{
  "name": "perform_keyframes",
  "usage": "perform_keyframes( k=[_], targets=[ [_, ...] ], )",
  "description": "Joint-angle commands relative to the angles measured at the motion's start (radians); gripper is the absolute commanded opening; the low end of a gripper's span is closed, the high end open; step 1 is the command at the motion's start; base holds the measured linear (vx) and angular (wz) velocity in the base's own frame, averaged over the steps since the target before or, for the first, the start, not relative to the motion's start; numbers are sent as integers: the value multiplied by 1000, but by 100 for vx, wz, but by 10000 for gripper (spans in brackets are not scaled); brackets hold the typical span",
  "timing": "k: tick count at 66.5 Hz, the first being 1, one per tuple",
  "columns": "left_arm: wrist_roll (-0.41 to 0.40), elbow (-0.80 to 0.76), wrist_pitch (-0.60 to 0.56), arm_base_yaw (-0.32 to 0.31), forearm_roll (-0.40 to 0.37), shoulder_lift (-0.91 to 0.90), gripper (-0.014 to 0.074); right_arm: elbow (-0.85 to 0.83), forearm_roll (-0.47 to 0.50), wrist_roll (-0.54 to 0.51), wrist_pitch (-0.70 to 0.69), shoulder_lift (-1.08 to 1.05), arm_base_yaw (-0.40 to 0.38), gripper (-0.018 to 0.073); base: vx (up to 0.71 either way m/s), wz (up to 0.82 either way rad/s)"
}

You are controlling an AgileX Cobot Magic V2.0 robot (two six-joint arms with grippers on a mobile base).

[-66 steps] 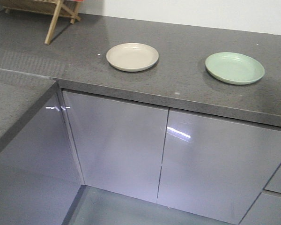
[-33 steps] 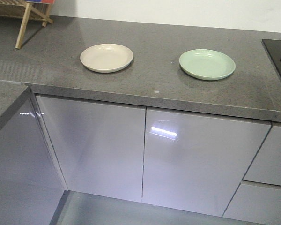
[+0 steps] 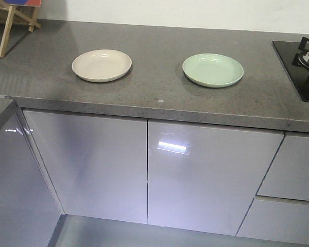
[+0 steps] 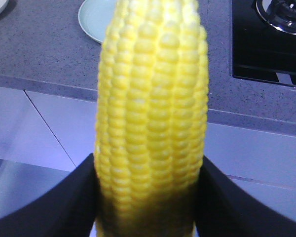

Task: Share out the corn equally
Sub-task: 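Drive the base to the counter with the empty white and green plates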

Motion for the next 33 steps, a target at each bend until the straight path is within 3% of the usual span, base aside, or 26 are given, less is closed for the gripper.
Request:
perform_keyframes(
  k=[1, 33],
  targets=[
    [-10, -20, -78, -1, -8, -27, 17, -27, -11, -7, -64, -15, -7, 204, 2, -7],
    [-10, -20, -78, -1, -8, -27, 17, -27, -11, -7, -64, -15, -7, 204, 4, -6]
  ],
)
